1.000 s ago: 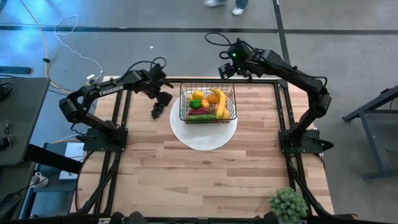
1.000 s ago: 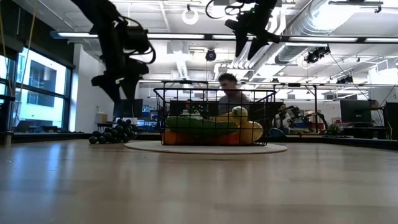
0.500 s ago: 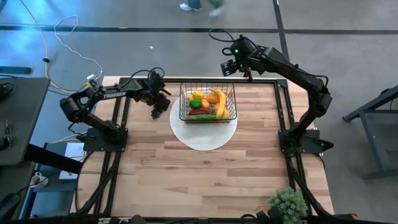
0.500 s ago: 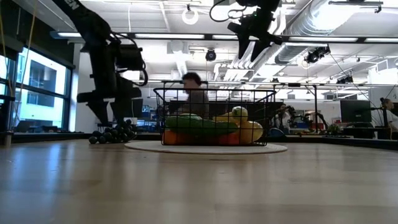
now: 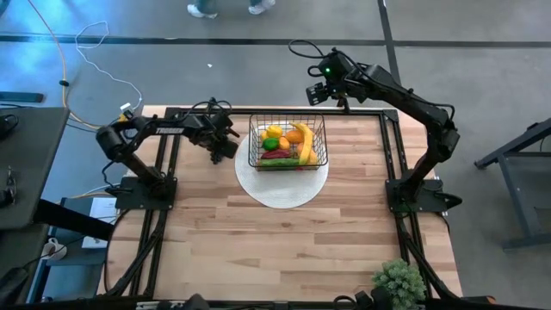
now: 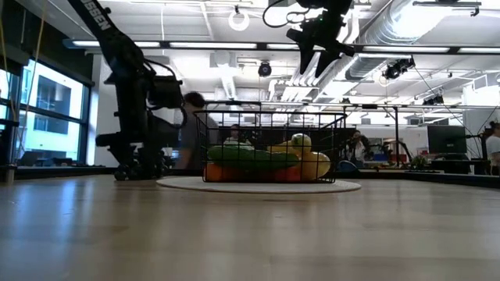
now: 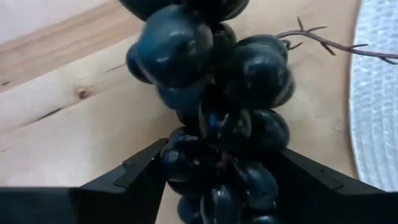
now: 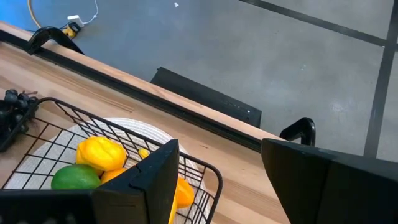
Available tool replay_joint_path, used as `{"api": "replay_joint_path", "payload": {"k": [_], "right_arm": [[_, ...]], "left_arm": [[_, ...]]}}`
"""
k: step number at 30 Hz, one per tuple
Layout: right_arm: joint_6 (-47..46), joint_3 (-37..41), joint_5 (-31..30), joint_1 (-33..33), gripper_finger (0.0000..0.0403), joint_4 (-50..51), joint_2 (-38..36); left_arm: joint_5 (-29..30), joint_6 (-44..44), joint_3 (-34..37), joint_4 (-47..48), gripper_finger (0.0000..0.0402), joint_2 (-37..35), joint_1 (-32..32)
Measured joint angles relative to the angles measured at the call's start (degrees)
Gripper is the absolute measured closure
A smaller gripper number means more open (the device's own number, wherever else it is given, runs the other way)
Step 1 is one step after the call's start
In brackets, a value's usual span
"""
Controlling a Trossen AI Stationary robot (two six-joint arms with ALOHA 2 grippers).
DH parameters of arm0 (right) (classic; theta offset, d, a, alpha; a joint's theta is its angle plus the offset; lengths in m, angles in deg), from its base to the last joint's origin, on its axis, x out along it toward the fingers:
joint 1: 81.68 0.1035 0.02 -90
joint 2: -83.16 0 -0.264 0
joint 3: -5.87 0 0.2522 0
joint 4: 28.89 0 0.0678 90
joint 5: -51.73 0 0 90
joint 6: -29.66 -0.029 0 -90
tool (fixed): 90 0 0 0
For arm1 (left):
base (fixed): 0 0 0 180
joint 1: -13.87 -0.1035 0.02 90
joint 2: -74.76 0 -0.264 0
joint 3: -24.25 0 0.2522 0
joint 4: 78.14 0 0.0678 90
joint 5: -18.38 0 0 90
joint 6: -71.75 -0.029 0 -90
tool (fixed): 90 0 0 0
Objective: Build produce basket
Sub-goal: Put the black grapes into the wire basket
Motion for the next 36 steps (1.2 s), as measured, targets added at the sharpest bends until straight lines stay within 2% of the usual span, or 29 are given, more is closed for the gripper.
{"api": "replay_joint_path", "payload": {"k": [4, 12, 15, 22, 28, 36], "right_arm": [[0.0, 0.0, 0.0, 0.0, 0.0192, 0.0, 0.0], [1.0, 0.0, 0.0, 0.0, 0.0192, 0.0, 0.0], [1.1, 0.0, 0.0, 0.0, 0.0192, 0.1, 0.0], [2.0, 0.0, 0.0, 0.0, 0.0192, 0.1, 0.0], [2.1, 0.0, 0.0, 0.0, 0.0192, 0.1, 0.0], [2.1, 0.0, 0.0, 0.0, 0.0192, 0.1, 0.0]], "left_arm": [[0.1, -1.2, -0.2, -1.0, 0.0208, 1.2, 0.0], [-0.2, -4.0, 0.1, -1.9, 0.0344, 0.3, -0.4], [-0.7, -4.1, -0.4, -1.9, 0.0383, -0.3, -0.8], [-4.0, -4.6, -3.2, -1.9, 0.0383, -2.9, -2.0], [-4.1, -5.7, -6.4, -1.9, 0.0390, -7.5, -2.9], [-4.9, -10.5, -13.9, -2.8, 0.0388, -13.4, -3.7]]}}
